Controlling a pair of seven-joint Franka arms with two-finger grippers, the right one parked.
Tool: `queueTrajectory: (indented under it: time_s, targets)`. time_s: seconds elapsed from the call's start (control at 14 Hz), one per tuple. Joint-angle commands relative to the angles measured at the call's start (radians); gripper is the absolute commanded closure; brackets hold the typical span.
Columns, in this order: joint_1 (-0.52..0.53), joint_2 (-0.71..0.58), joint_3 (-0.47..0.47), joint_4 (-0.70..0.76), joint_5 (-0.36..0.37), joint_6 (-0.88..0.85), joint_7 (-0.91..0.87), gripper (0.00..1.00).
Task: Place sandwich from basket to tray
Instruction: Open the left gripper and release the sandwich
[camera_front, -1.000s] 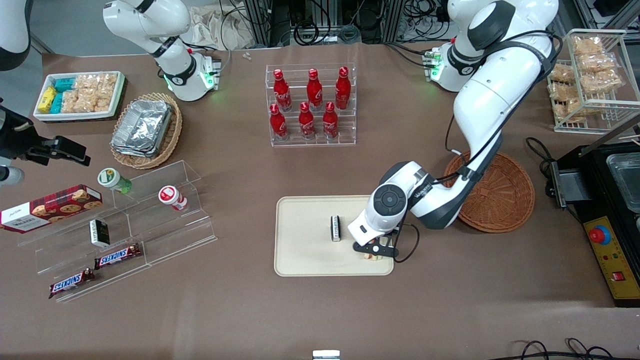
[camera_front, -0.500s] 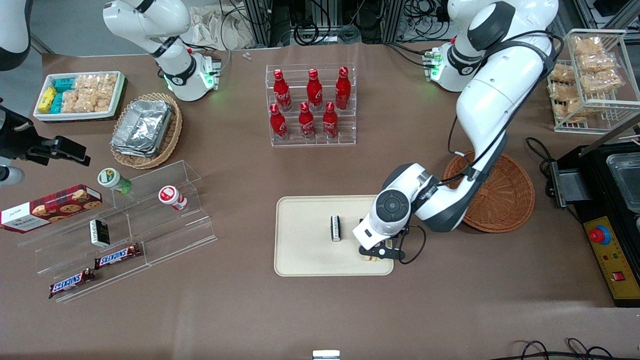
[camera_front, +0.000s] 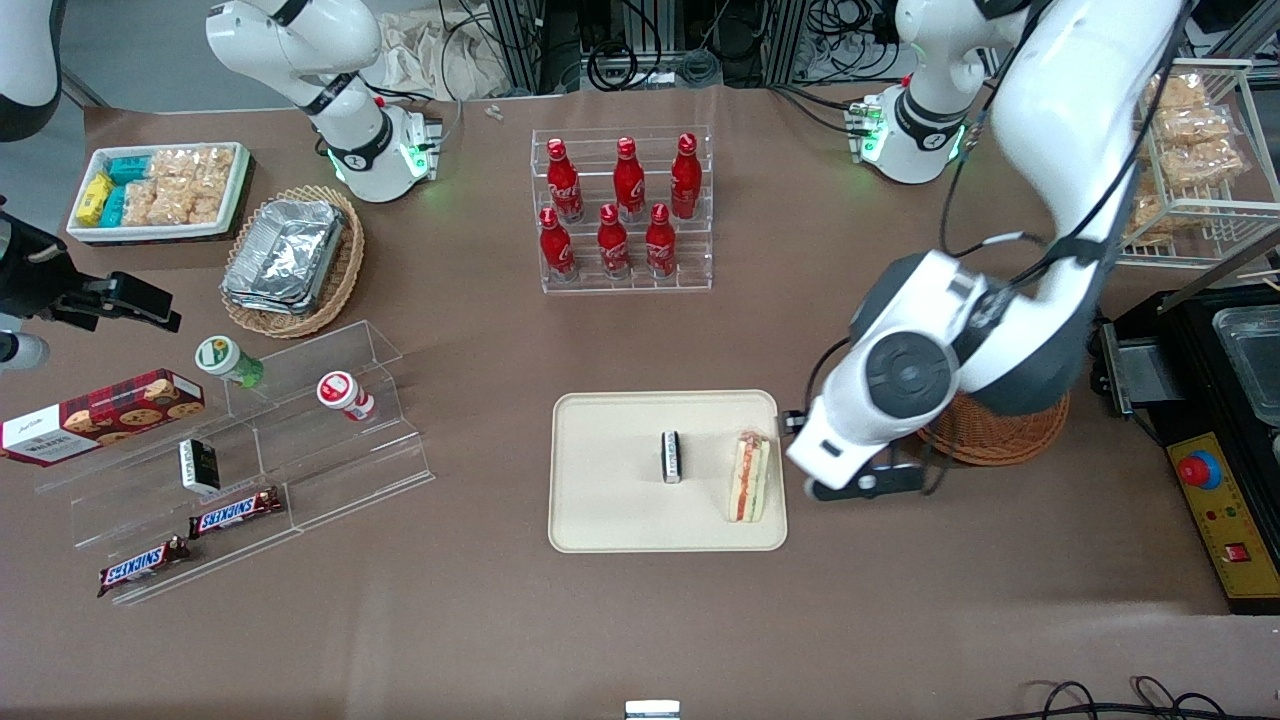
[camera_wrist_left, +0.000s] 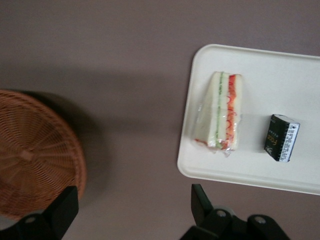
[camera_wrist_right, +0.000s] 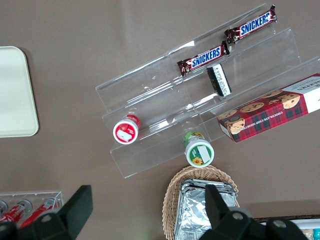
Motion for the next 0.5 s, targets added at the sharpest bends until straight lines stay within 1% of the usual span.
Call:
queueTrajectory:
  time_s: [0.0, 0.07, 0.14, 0.21, 0.36, 0.43]
  targets:
    - [0.119, -0.153, -0.003, -0.134, -0.148, -0.009, -0.017, 0.00]
    - [0.180, -0.185, -0.005, -0.177, -0.224, 0.014, -0.001, 0.00]
    - [0.211, -0.237, -0.003, -0.251, -0.226, 0.058, 0.034, 0.00]
    - [0.249, -0.318, -0.003, -0.372, -0.228, 0.147, 0.107, 0.00]
    - [0.334, -0.525, -0.003, -0.657, -0.252, 0.367, 0.227, 0.00]
    - [0.348, -0.598, 0.001, -0.727, -0.258, 0.387, 0.296, 0.00]
